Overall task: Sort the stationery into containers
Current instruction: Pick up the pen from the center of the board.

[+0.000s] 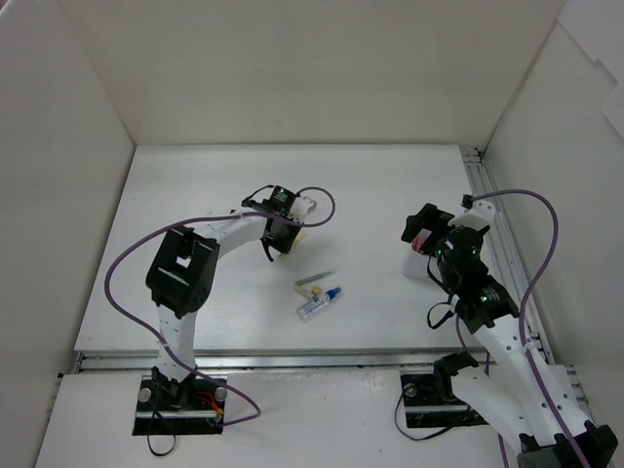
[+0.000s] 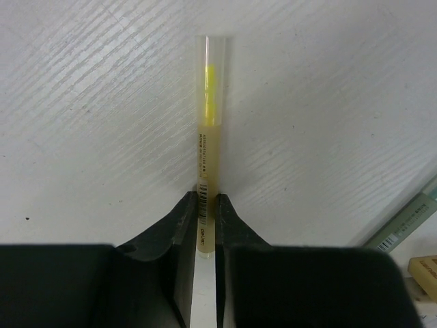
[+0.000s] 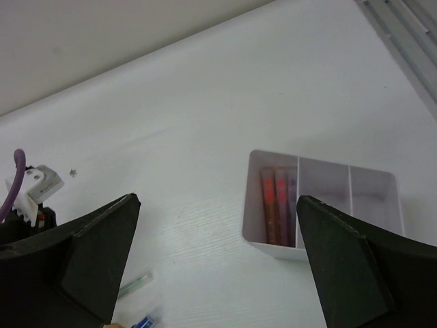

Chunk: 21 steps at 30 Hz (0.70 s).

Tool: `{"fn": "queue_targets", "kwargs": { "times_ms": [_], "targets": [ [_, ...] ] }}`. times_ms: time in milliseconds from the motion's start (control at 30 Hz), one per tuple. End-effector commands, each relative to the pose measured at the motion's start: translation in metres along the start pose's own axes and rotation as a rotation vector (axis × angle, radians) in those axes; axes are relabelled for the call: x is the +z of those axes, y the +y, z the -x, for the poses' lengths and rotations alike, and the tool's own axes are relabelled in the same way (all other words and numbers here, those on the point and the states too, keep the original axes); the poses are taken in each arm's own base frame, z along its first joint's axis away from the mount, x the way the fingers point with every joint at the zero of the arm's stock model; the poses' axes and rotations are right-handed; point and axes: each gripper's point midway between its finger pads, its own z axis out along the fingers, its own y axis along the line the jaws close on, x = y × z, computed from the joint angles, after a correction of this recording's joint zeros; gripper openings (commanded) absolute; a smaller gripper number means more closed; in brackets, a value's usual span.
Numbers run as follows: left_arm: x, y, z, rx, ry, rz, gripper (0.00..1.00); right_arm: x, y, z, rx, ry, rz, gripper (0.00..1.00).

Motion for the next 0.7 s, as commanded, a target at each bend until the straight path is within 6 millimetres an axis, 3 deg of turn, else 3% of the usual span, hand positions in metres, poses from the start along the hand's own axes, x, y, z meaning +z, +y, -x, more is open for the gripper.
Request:
{"fn": "queue_targets", "kwargs": {
  "times_ms": [0, 100, 133, 200, 233, 300, 333, 367, 400, 433, 667],
  "targets": [
    [-0.042, 0.005, 0.041, 0.012, -0.135, 0.043, 0.00, 0.004, 0.031, 0.002, 0.037, 0.045, 0.129, 0.98],
    [-0.067, 0.003, 0.054, -0.014, -0.201, 0.047, 0.00, 0.009, 0.047, -0.010, 0.044, 0.108, 0.181, 0.98],
    [-0.086, 0.000, 0.066, -0.010, -0.266, 0.047, 0.00, 0.009, 0.052, -0.012, 0.046, 0.121, 0.205, 0.98],
    [-0.100, -0.006, 0.068, -0.009, -0.324, 0.022, 0.00, 0.012, 0.066, -0.019, 0.080, 0.141, 0.245, 0.98],
    [-0.123, -0.011, 0.076, -0.001, -0.394, 0.011, 0.00, 0.014, 0.074, -0.027, 0.091, 0.167, 0.280, 0.98],
    [-0.136, -0.029, 0.069, 0.027, -0.439, -0.058, 0.00, 0.015, 0.086, -0.033, 0.124, 0.175, 0.315, 0.98],
    [-0.159, -0.035, 0.077, 0.047, -0.522, -0.073, 0.00, 0.015, 0.096, -0.032, 0.135, 0.176, 0.357, 0.98],
    [-0.166, -0.045, 0.076, 0.067, -0.548, -0.105, 0.00, 0.016, 0.109, -0.036, 0.134, 0.195, 0.389, 0.98],
    [-0.164, -0.047, 0.068, 0.068, -0.545, -0.109, 0.00, 0.016, 0.118, -0.034, 0.148, 0.190, 0.414, 0.98],
    [-0.177, -0.051, 0.071, 0.080, -0.589, -0.110, 0.00, 0.015, 0.127, -0.032, 0.155, 0.190, 0.442, 0.98],
    [-0.189, -0.066, 0.066, 0.089, -0.615, -0.126, 0.00, 0.014, 0.199, -0.040, 0.259, 0.209, 0.634, 0.98]
  ]
}}
